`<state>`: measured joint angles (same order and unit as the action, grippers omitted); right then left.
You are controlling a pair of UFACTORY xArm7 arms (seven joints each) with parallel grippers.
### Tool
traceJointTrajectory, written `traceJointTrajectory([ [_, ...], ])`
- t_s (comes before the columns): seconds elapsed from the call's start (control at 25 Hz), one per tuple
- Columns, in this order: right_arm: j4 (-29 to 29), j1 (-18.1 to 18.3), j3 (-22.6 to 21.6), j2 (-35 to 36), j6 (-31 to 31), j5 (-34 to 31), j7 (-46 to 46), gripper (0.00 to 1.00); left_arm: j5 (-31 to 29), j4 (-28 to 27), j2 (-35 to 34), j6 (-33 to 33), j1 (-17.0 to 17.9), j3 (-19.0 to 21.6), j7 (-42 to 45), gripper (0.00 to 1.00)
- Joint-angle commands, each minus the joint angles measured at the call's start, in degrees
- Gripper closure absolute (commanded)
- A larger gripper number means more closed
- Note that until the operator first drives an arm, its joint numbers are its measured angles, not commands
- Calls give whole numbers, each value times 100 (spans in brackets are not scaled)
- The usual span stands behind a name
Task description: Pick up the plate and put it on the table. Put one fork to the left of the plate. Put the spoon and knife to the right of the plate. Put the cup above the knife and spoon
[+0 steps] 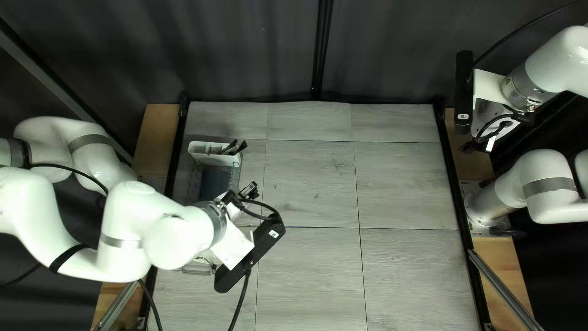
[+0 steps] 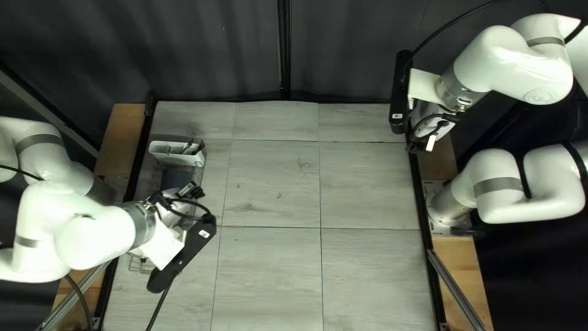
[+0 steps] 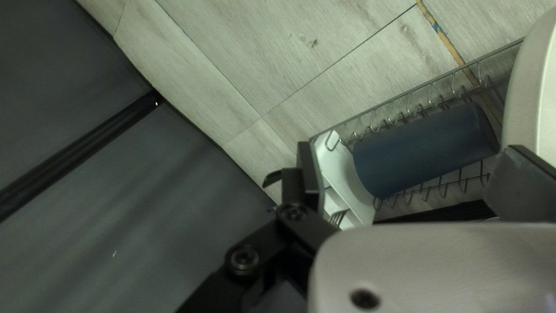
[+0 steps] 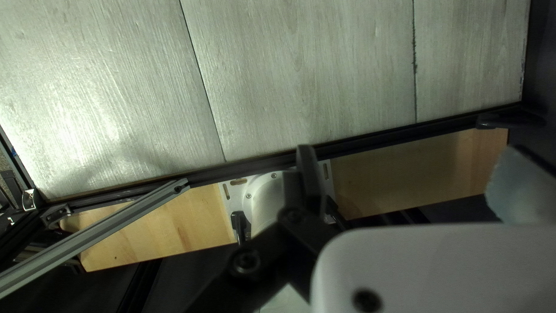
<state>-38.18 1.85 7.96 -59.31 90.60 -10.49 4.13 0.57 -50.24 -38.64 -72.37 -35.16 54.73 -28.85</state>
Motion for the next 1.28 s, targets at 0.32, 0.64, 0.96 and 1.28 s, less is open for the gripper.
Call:
traceJointTrajectory([
  [0.32,0,0,0,0,0,0,0,0,147,496,-847,-313,606,-240,170,0],
  [0.64,0,0,0,0,0,0,0,0,343,686,-1066,-364,801,-6,520,0],
  [0.96,0,0,0,0,0,0,0,0,512,916,-1303,-351,1040,33,714,0],
  [1.28,0,0,0,0,0,0,0,0,660,1407,-1636,-293,1346,23,895,0],
])
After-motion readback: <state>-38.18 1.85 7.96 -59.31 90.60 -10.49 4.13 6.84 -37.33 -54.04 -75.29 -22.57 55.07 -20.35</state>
